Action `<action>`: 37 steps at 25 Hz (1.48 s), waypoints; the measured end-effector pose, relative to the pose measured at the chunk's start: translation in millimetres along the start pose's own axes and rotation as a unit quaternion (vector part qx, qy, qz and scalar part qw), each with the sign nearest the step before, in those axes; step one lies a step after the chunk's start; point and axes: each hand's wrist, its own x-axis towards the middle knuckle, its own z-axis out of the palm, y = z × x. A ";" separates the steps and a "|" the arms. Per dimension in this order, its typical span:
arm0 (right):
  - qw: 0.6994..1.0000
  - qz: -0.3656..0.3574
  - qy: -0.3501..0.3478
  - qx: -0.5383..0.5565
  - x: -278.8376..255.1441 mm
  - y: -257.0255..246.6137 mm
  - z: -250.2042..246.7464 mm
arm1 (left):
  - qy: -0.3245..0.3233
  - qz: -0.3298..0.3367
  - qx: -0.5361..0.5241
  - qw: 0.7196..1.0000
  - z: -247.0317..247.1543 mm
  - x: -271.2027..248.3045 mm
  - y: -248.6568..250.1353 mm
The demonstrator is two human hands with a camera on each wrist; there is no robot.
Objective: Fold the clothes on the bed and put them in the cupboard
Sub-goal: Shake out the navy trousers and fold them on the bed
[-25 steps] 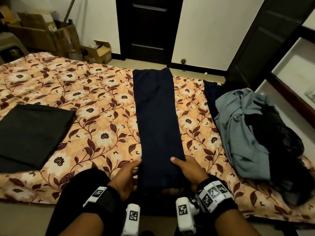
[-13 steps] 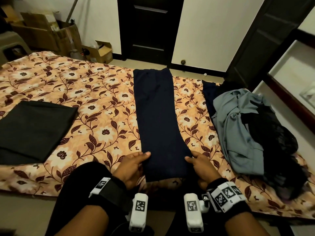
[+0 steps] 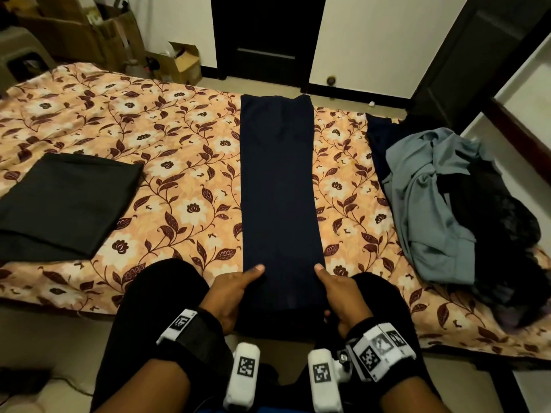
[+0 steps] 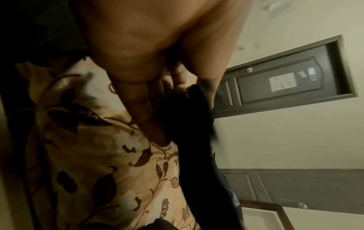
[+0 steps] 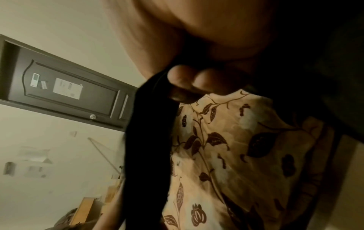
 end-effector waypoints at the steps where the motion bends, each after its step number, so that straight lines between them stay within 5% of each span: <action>1: 0.999 -0.015 -0.023 0.026 0.5 -7.2 0.0 | -0.007 0.014 0.018 1.000 1.4 0.6 1.5; 5: 0.979 -0.006 -0.162 0.124 -12.4 -22.4 -15.6 | -0.022 0.016 0.036 0.999 -5.9 -5.2 5.3; 9: 0.990 0.023 -0.137 0.004 -8.3 -49.3 -14.7 | -0.021 -0.038 0.066 0.997 -1.9 4.5 39.8; 11: 0.994 -0.042 -0.086 -0.051 14.9 -128.0 -5.9 | -0.012 0.028 0.071 0.997 30.6 20.4 118.0; 14: 0.969 -0.245 0.024 -0.021 15.2 -298.5 3.0 | -0.023 0.201 0.052 0.978 101.2 13.2 273.0; 17: 0.937 -0.347 -0.027 0.020 -47.5 -390.2 -7.9 | -0.043 0.355 0.029 0.934 130.6 -48.9 354.1; 19: 0.933 -0.348 -0.092 -0.013 -81.9 -371.4 -19.6 | -0.036 0.382 0.060 0.922 120.7 -77.9 337.4; 22: 0.955 -0.263 -0.130 -0.032 -81.1 -280.5 -26.0 | -0.037 0.348 0.099 0.931 80.7 -75.9 242.3; 25: 0.975 -0.112 -0.179 -0.064 -77.2 -154.0 -24.6 | -0.035 0.222 0.180 0.958 30.5 -61.1 125.8; 28: 0.967 0.052 -0.209 -0.136 -73.7 -60.6 -23.8 | -0.065 0.083 0.297 0.949 -4.7 -50.5 48.8; 34: 0.962 0.103 -0.235 -0.094 -67.9 -34.9 -35.9 | -0.041 0.002 0.177 0.983 -23.1 -57.2 24.5; 37: 0.942 0.101 -0.302 -0.105 -60.8 -39.8 -50.1 | -0.062 -0.052 0.204 0.976 -29.6 -66.6 25.6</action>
